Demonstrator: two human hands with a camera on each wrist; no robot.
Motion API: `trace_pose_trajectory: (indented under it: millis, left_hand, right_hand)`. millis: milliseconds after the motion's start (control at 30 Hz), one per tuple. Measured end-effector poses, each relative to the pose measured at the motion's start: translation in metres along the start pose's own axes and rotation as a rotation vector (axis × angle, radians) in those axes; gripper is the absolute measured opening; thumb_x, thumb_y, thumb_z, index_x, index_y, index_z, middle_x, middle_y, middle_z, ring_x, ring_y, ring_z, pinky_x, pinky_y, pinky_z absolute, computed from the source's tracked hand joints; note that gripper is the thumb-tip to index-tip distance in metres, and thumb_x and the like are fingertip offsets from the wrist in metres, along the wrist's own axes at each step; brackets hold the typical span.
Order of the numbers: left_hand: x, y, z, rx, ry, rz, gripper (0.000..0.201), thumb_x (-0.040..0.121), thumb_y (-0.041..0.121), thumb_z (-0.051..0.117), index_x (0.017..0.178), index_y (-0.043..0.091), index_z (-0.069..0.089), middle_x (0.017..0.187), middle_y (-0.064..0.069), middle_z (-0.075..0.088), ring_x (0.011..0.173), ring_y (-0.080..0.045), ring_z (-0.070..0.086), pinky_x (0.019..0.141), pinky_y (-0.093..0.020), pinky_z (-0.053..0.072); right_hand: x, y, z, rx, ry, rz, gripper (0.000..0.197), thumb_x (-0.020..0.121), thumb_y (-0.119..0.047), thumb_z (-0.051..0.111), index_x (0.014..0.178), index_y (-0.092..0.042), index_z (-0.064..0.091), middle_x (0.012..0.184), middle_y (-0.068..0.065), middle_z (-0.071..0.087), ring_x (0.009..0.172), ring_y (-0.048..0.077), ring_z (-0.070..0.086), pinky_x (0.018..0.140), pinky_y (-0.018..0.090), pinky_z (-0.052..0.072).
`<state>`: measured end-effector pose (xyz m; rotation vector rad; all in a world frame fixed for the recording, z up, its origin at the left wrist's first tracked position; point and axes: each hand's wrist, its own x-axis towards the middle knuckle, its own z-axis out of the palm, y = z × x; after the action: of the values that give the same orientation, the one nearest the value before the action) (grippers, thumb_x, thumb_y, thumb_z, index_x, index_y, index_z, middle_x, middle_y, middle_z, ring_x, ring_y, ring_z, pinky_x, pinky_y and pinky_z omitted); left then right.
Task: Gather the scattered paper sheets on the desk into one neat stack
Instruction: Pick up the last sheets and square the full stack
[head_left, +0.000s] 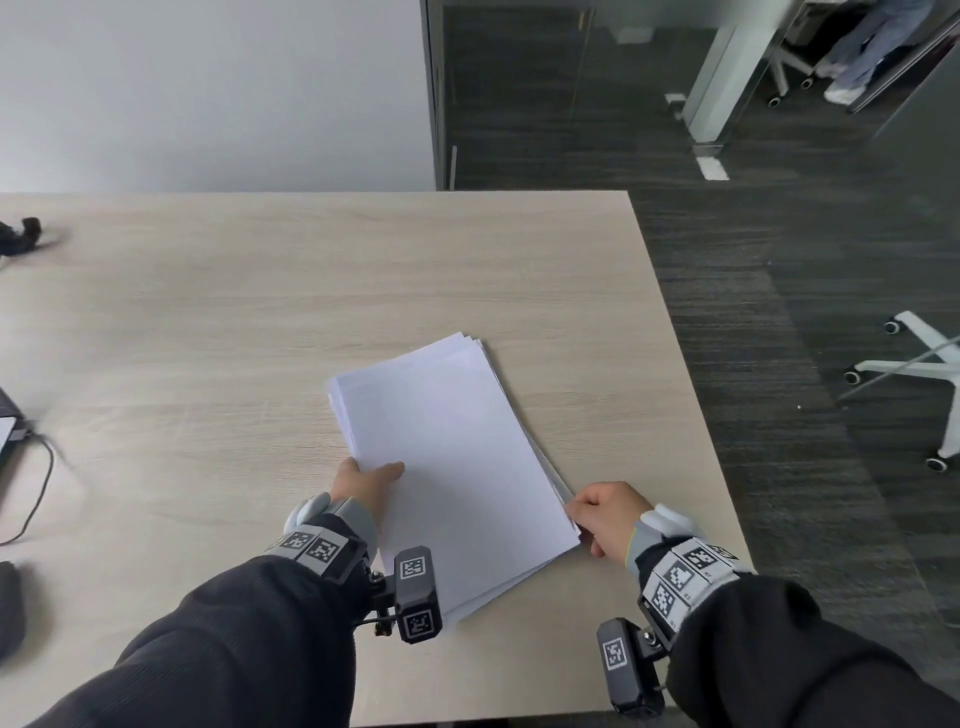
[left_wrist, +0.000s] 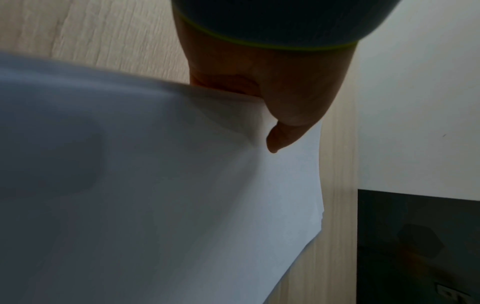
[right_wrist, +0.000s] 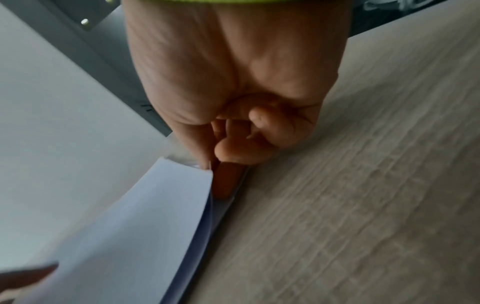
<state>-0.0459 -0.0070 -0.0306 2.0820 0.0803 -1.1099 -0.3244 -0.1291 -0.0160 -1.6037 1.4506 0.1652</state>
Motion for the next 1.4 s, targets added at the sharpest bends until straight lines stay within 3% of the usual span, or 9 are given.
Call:
trace_pose_trajectory:
  millis: [167,400,600,667,800,900,967,1200,1400]
  left_hand:
    - [0.003,-0.005,-0.001,-0.068,-0.018,0.004,0.044,0.082,0.027,0.075,0.118,0.014,0.054,0.106,-0.016,0.069,0.092,-0.040,0.070,0.087,-0.061,0.057]
    - [-0.008,-0.001,-0.002,0.109,0.045,0.137,0.033,0.087,0.009,0.062,0.118,0.014,0.050,0.102,-0.012,0.065,0.090,-0.036,0.065,0.088,-0.052,0.056]
    - [-0.028,0.021,-0.014,0.052,-0.094,0.458,0.028,0.091,0.007,0.061,0.108,0.028,0.054,0.098,0.000,0.071,0.084,-0.026,0.072,0.065,-0.038,0.060]
    - [-0.038,0.033,-0.018,-0.021,-0.195,0.541,0.032,0.094,0.002,0.060,0.109,0.030,0.056,0.101,-0.001,0.073,0.085,-0.024,0.073,0.065,-0.036,0.059]
    - [-0.056,0.055,-0.024,-0.172,-0.378,0.673,0.043,0.086,0.000,0.066,0.119,0.026,0.059,0.108,0.001,0.075,0.096,-0.020,0.072,0.074,-0.029,0.059]
    - [-0.063,0.068,-0.022,-0.236,-0.402,0.728,0.047,0.077,0.006,0.066,0.120,0.024,0.060,0.109,0.001,0.075,0.098,-0.019,0.072,0.078,-0.032,0.058]
    - [-0.063,0.074,-0.021,-0.283,-0.404,0.738,0.046,0.075,0.006,0.066,0.117,0.024,0.063,0.106,0.000,0.076,0.096,-0.021,0.072,0.080,-0.035,0.059]
    - [-0.057,0.075,-0.013,-0.336,-0.414,0.732,0.044,0.073,0.005,0.065,0.115,0.020,0.062,0.101,0.005,0.078,0.095,-0.013,0.072,0.078,-0.023,0.056]
    - [-0.053,0.061,-0.014,-0.265,-0.467,0.698,0.050,0.073,0.002,0.064,0.119,0.022,0.064,0.111,-0.003,0.075,0.105,-0.024,0.070,0.088,-0.041,0.054]
  right_hand:
    - [0.006,0.001,0.003,-0.042,0.011,-0.011,0.018,0.091,-0.033,0.059,0.079,-0.021,0.064,0.059,-0.001,0.059,0.048,0.015,0.057,0.065,0.032,0.054]
    - [0.003,-0.011,-0.001,-0.081,0.027,-0.041,0.014,0.083,-0.038,0.066,0.088,-0.026,0.060,0.084,-0.006,0.065,0.073,0.016,0.062,0.069,0.030,0.049]
    - [0.009,-0.015,-0.006,0.261,0.076,-0.113,0.054,0.084,-0.038,0.073,0.132,-0.030,0.050,0.116,-0.005,0.060,0.108,0.013,0.058,0.096,0.033,0.045]
    - [0.011,-0.023,-0.007,0.462,0.017,-0.142,0.065,0.084,-0.030,0.076,0.139,-0.033,0.041,0.121,-0.004,0.059,0.113,0.014,0.057,0.095,0.036,0.045]
    - [0.013,-0.040,-0.012,0.781,-0.070,-0.162,0.073,0.063,-0.024,0.083,0.129,-0.023,0.053,0.105,0.010,0.073,0.102,0.026,0.067,0.089,0.042,0.050]
    - [0.009,-0.051,-0.021,0.782,-0.050,-0.256,0.039,0.067,-0.015,0.080,0.105,-0.014,0.073,0.103,0.011,0.076,0.103,0.035,0.069,0.095,0.050,0.053]
    - [0.005,-0.058,-0.030,0.708,0.053,-0.346,0.017,0.078,-0.007,0.077,0.092,-0.015,0.077,0.099,0.006,0.077,0.100,0.028,0.071,0.097,0.046,0.053]
    - [-0.008,-0.065,-0.043,0.594,0.208,-0.479,0.011,0.086,-0.005,0.072,0.091,-0.014,0.075,0.090,-0.005,0.078,0.091,0.010,0.072,0.086,0.024,0.054]
    - [-0.009,-0.053,-0.036,0.545,0.183,-0.451,0.011,0.083,-0.004,0.075,0.089,-0.013,0.077,0.089,-0.002,0.078,0.089,0.012,0.073,0.084,0.028,0.055]
